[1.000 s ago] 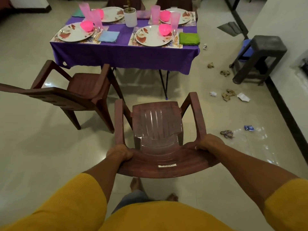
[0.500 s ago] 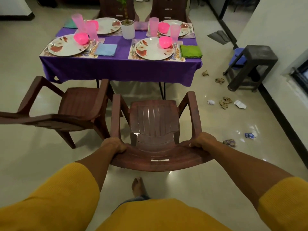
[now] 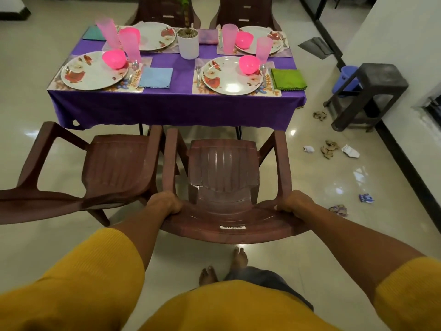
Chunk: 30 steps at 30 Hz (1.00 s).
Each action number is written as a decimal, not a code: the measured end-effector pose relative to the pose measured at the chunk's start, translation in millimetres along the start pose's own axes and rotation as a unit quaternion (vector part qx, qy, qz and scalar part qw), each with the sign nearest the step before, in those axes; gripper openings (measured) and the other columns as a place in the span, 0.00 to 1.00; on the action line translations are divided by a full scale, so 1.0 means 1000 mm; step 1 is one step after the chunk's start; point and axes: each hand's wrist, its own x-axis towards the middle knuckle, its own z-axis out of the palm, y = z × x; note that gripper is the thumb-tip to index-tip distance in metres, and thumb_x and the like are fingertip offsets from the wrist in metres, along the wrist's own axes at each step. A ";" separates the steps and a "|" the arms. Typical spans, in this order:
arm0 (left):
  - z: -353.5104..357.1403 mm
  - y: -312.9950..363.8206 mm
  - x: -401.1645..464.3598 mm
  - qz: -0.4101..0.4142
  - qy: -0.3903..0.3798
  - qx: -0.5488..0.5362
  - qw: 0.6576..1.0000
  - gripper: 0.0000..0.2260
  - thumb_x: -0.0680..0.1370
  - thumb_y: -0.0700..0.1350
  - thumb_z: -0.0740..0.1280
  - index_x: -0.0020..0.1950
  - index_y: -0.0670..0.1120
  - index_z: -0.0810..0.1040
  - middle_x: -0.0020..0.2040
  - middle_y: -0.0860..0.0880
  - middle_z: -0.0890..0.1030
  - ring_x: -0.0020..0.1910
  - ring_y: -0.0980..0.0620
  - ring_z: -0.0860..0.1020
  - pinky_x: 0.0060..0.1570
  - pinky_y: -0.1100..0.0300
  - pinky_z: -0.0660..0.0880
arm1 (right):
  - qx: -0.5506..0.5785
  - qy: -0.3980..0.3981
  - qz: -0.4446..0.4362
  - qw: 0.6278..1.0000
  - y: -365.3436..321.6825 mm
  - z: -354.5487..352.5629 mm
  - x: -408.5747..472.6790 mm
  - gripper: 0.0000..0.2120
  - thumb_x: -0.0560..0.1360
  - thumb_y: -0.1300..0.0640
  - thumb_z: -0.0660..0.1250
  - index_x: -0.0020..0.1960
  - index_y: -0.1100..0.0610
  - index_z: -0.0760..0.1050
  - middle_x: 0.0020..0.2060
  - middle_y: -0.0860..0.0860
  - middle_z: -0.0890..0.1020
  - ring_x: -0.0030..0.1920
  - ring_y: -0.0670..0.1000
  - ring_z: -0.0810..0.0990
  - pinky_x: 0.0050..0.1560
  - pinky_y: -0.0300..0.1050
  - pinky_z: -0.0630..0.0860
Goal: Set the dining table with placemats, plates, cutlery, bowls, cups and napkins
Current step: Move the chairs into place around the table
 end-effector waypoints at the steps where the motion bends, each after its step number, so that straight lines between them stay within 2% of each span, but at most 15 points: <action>1: -0.002 0.001 0.005 -0.001 0.001 0.002 1.000 0.23 0.83 0.56 0.64 0.72 0.43 0.77 0.68 0.42 0.79 0.66 0.41 0.79 0.63 0.50 0.76 | -0.001 0.004 -0.001 1.000 -0.005 -0.002 0.005 0.17 0.75 0.50 0.77 0.51 0.58 0.73 0.41 0.53 0.78 0.37 0.51 0.77 0.46 0.47 0.75; 11: -0.016 0.016 0.037 -0.010 -0.003 0.021 1.000 0.22 0.84 0.53 0.62 0.73 0.42 0.76 0.71 0.41 0.77 0.70 0.40 0.77 0.68 0.48 0.74 | -0.030 -0.021 0.001 0.999 -0.035 -0.015 0.036 0.16 0.77 0.49 0.75 0.50 0.57 0.71 0.39 0.52 0.75 0.35 0.50 0.74 0.45 0.46 0.72; 13: -0.018 0.020 0.038 -0.011 -0.010 0.036 0.999 0.20 0.85 0.52 0.61 0.72 0.42 0.76 0.71 0.41 0.78 0.69 0.41 0.77 0.68 0.49 0.74 | -0.048 -0.037 -0.010 0.998 -0.039 -0.018 0.038 0.17 0.77 0.47 0.74 0.55 0.58 0.73 0.45 0.53 0.77 0.38 0.51 0.76 0.48 0.47 0.73; 16: -0.021 0.024 0.036 -0.003 -0.002 0.058 0.998 0.19 0.84 0.50 0.60 0.71 0.42 0.77 0.69 0.41 0.79 0.68 0.40 0.78 0.66 0.48 0.75 | -0.106 -0.070 -0.028 0.991 -0.042 -0.024 0.040 0.22 0.78 0.46 0.72 0.66 0.58 0.76 0.53 0.54 0.78 0.48 0.54 0.78 0.52 0.46 0.74; 18: -0.024 0.027 0.030 0.011 0.023 0.088 0.996 0.18 0.83 0.50 0.61 0.70 0.44 0.78 0.67 0.41 0.80 0.66 0.40 0.79 0.62 0.48 0.77 | -0.165 -0.061 -0.049 0.983 -0.040 -0.026 0.039 0.21 0.78 0.45 0.71 0.66 0.56 0.76 0.52 0.52 0.79 0.50 0.53 0.79 0.52 0.45 0.75; 20: -0.026 0.034 0.022 0.054 0.049 0.138 0.988 0.18 0.82 0.52 0.63 0.68 0.47 0.79 0.65 0.43 0.81 0.64 0.41 0.80 0.59 0.48 0.77 | -0.242 -0.019 -0.093 0.966 -0.041 -0.024 0.034 0.21 0.78 0.42 0.70 0.64 0.54 0.78 0.51 0.51 0.81 0.49 0.52 0.81 0.54 0.47 0.79; 22: -0.028 0.045 0.011 0.130 0.042 0.126 0.983 0.18 0.83 0.56 0.63 0.65 0.46 0.79 0.63 0.45 0.81 0.62 0.43 0.80 0.60 0.49 0.77 | -0.302 0.010 -0.165 0.939 -0.046 -0.018 0.023 0.22 0.78 0.37 0.67 0.64 0.51 0.77 0.53 0.50 0.82 0.54 0.53 0.81 0.58 0.52 0.79; 24: -0.026 0.054 -0.005 0.215 -0.006 0.052 0.975 0.21 0.82 0.62 0.63 0.63 0.48 0.82 0.60 0.47 0.83 0.59 0.47 0.81 0.60 0.51 0.78 | -0.298 -0.031 -0.263 0.917 -0.052 -0.009 0.006 0.27 0.78 0.30 0.61 0.66 0.48 0.76 0.58 0.49 0.82 0.58 0.53 0.81 0.61 0.54 0.78; 27: -0.013 0.058 -0.045 0.348 -0.068 -0.018 0.935 0.26 0.79 0.72 0.58 0.62 0.56 0.82 0.53 0.54 0.84 0.51 0.55 0.82 0.53 0.53 0.80 | -0.192 -0.156 -0.367 0.897 -0.053 0.001 -0.032 0.33 0.74 0.22 0.55 0.65 0.43 0.77 0.55 0.45 0.83 0.52 0.47 0.82 0.56 0.50 0.81; 28: -0.008 0.055 -0.060 0.384 -0.057 -0.003 0.922 0.27 0.78 0.74 0.56 0.64 0.58 0.80 0.52 0.56 0.84 0.49 0.56 0.82 0.50 0.54 0.79 | -0.171 -0.173 -0.391 0.888 -0.051 0.003 -0.044 0.34 0.72 0.20 0.56 0.65 0.42 0.77 0.54 0.42 0.83 0.52 0.46 0.81 0.55 0.47 0.81; 30: 0.004 0.044 -0.080 0.429 0.027 0.057 0.901 0.32 0.74 0.78 0.55 0.67 0.60 0.77 0.54 0.58 0.84 0.50 0.56 0.82 0.50 0.55 0.79 | -0.182 -0.162 -0.420 0.874 -0.040 0.004 -0.059 0.35 0.69 0.20 0.61 0.67 0.40 0.74 0.57 0.39 0.81 0.52 0.44 0.80 0.52 0.40 0.79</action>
